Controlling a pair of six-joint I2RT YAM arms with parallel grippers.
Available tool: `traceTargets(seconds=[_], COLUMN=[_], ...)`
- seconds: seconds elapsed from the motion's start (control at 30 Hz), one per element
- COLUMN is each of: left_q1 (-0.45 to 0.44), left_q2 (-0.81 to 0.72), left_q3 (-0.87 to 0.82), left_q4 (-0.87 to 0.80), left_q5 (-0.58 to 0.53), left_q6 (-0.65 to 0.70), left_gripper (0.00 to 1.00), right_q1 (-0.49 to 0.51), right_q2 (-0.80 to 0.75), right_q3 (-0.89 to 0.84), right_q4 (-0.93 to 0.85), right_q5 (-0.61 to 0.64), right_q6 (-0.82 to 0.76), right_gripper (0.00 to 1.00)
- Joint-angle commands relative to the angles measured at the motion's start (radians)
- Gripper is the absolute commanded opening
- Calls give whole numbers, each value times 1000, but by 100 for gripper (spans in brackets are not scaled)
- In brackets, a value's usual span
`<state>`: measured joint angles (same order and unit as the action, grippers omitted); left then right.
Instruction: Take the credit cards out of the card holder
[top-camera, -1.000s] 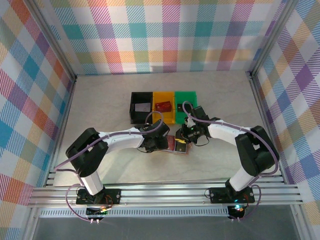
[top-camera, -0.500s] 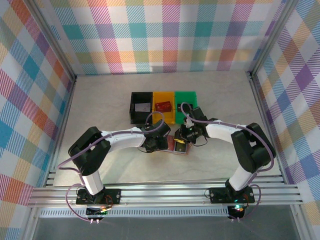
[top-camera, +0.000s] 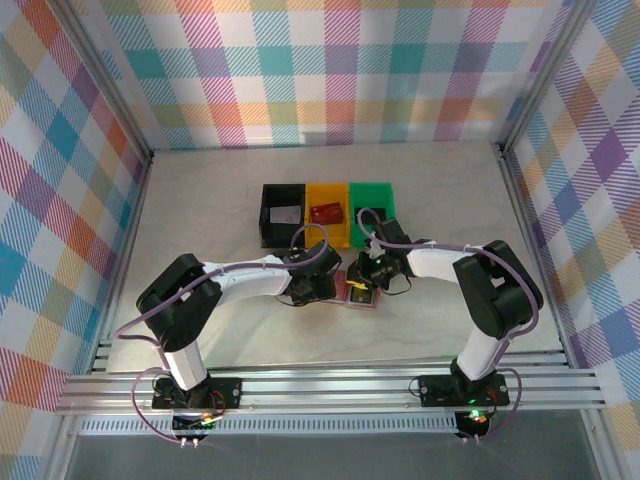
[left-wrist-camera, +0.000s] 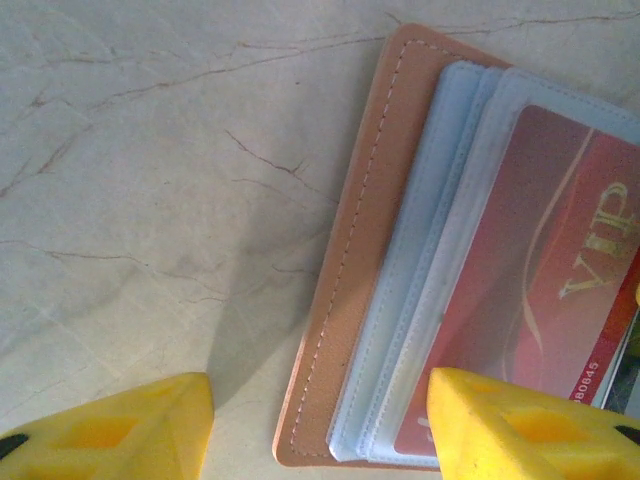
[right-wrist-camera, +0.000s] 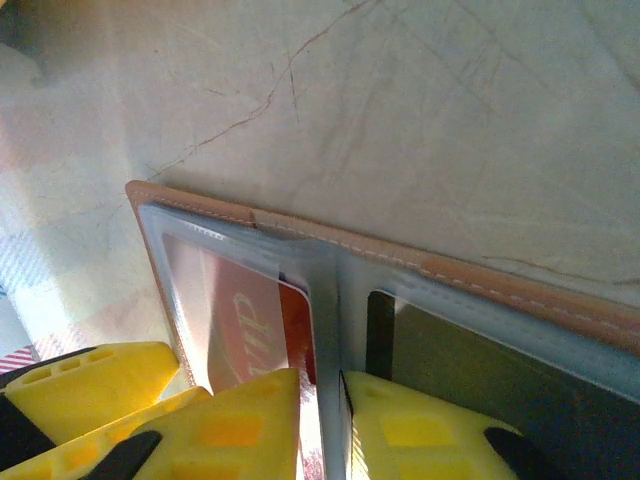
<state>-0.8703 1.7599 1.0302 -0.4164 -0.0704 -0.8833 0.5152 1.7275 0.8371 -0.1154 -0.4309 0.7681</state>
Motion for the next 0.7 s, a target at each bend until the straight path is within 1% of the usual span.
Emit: traceTargets(seconds=[0.0,0.3,0.67], left_q1=[-18,-21,-21], left_q2=[47,53,61], left_q3=[-37,-56,-76], left_q4=[27,57,82], left_q5=[33,48,55], left_q6=[-23,-29,-36], left_gripper=[59,59,59], right_q1=[11,36,43], right_q2=[9,-13,-25], right_q3=[-29,-71,-85], right_q4=[33,149,205], right_q5=[25,-3,-38], right_q6=[11,-1,-4], right_gripper=[18,18,14])
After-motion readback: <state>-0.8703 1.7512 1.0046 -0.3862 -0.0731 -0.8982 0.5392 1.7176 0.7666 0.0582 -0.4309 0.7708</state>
